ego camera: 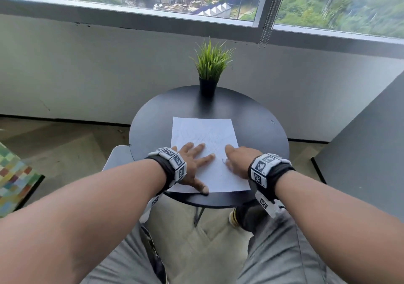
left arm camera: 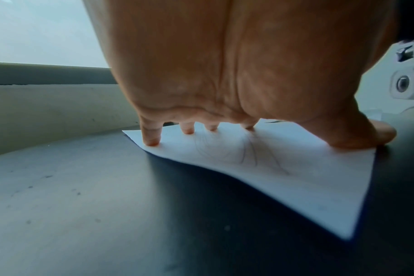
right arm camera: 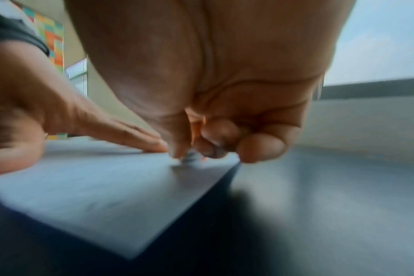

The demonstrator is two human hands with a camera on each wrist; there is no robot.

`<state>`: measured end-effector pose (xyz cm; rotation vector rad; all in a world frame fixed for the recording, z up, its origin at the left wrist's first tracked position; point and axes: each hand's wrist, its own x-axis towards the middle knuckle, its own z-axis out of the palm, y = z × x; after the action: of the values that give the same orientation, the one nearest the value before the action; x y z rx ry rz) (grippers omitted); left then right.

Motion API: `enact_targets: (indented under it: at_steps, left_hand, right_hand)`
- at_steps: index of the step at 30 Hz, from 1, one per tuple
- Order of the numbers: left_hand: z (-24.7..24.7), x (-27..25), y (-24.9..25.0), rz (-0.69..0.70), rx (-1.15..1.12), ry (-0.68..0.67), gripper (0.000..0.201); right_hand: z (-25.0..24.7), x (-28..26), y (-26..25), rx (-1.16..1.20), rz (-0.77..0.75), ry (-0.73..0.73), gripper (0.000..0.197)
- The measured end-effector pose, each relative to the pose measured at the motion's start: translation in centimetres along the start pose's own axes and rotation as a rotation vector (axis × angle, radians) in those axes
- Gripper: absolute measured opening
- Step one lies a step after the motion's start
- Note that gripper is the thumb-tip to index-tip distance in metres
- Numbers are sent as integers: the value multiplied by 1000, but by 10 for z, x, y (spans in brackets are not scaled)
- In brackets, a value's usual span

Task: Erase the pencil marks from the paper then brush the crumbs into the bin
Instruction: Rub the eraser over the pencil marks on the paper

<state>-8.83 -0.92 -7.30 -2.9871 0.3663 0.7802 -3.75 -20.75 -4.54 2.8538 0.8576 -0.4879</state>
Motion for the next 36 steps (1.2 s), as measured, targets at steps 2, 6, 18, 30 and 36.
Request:
enact_targets:
  at_steps: [2,6,18,30,36]
  left_hand:
    - [-1,-1,2,-16,-3,-19,119]
    - [-3,-2,3,-29,16,-17,118]
    - [30,-37,-37,-44,-109,105,116]
    - [51,-32,-44,26,-142,173,126]
    - [54,-31,-46,47,-141,188,130]
  right_hand:
    - [8,-6,-9,19,-79,-9,29]
    - [14,-11,-20,23,-298,-69,29]
    - [6,6,-1,140,94,-14,14]
    - [-4,5,-47,38,-103,11,22]
    - [2,-4,-81,12,-390,-47,39]
